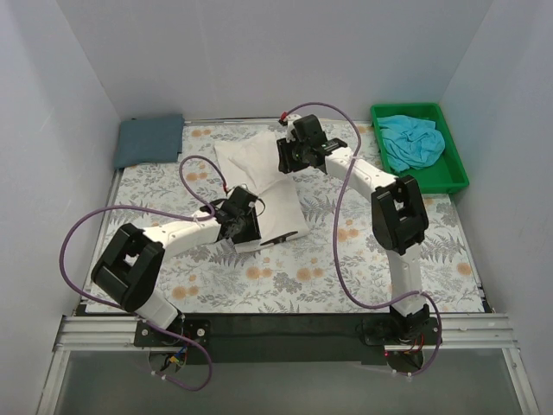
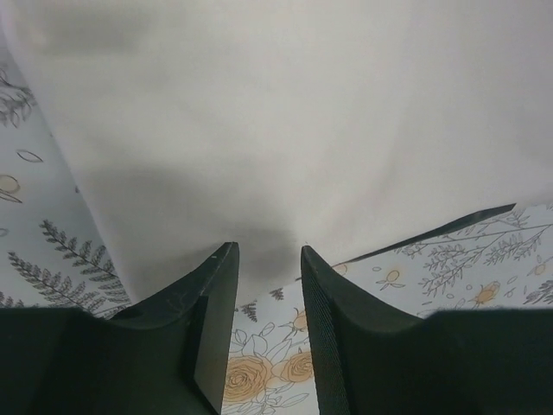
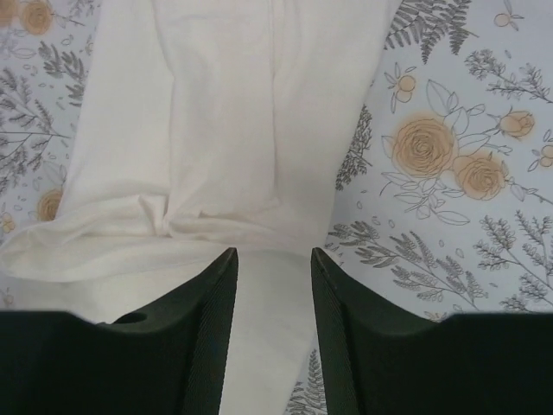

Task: Fold and stack the t-shirts
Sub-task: Fold the tshirt

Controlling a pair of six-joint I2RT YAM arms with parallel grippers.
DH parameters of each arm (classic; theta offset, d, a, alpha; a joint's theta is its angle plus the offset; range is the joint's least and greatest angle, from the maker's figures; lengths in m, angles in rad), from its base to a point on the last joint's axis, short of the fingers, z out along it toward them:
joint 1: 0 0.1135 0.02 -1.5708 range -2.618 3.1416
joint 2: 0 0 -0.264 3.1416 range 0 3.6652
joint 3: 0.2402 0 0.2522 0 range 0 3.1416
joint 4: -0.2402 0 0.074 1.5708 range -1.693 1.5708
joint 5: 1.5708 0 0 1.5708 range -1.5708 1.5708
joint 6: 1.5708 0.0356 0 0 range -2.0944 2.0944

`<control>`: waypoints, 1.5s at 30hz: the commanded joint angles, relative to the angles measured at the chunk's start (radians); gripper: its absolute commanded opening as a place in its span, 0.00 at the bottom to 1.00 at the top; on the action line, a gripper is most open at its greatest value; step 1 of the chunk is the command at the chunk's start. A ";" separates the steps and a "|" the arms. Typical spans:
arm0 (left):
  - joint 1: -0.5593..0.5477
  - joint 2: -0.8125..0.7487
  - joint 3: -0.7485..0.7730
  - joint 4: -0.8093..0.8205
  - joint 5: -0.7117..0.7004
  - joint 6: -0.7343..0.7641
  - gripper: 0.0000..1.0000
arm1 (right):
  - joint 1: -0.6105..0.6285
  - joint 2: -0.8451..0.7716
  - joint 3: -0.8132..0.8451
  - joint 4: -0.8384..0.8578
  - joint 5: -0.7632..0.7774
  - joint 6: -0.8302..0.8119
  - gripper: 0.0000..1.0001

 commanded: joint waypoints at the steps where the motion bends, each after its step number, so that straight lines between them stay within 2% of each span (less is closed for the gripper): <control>1: 0.050 -0.040 0.080 -0.019 -0.044 0.058 0.34 | 0.011 -0.126 -0.152 0.005 -0.100 0.033 0.39; 8: 0.121 0.114 0.199 0.001 -0.031 0.124 0.34 | 0.011 -0.307 -0.393 0.030 -0.145 0.055 0.39; 12: 0.152 0.200 0.251 0.014 -0.042 0.156 0.34 | 0.011 -0.364 -0.468 0.030 -0.154 0.056 0.39; 16: 0.198 0.269 0.329 0.020 -0.070 0.202 0.34 | 0.011 -0.407 -0.528 0.038 -0.174 0.067 0.39; 24: 0.305 0.439 0.649 -0.010 -0.039 0.277 0.34 | 0.011 -0.433 -0.591 0.064 -0.228 0.098 0.38; 27: 0.328 0.464 0.683 -0.042 -0.027 0.262 0.35 | 0.011 -0.422 -0.599 0.084 -0.269 0.116 0.39; 29: 0.334 0.438 0.662 -0.052 -0.015 0.241 0.37 | 0.011 -0.415 -0.607 0.096 -0.304 0.129 0.39; 32: 0.334 0.321 0.575 -0.050 0.021 0.208 0.41 | 0.007 -0.408 -0.617 0.114 -0.344 0.150 0.38; 33: 0.333 0.237 0.537 -0.047 0.051 0.196 0.43 | -0.003 -0.410 -0.624 0.123 -0.362 0.156 0.38; 37: 0.319 0.039 0.339 -0.019 0.149 0.138 0.45 | -0.029 -0.396 -0.673 0.205 -0.454 0.193 0.35; 38: 0.314 -0.002 0.247 -0.009 0.168 0.124 0.45 | -0.035 -0.390 -0.682 0.223 -0.496 0.199 0.35; 40: 0.302 -0.099 0.141 0.060 0.233 0.066 0.45 | -0.050 -0.376 -0.719 0.266 -0.551 0.202 0.35; 42: 0.293 -0.131 -0.003 0.167 0.271 0.020 0.45 | -0.070 -0.349 -0.749 0.311 -0.605 0.207 0.34; 45: 0.284 -0.106 -0.095 0.232 0.315 -0.011 0.39 | -0.102 -0.303 -0.805 0.437 -0.672 0.240 0.32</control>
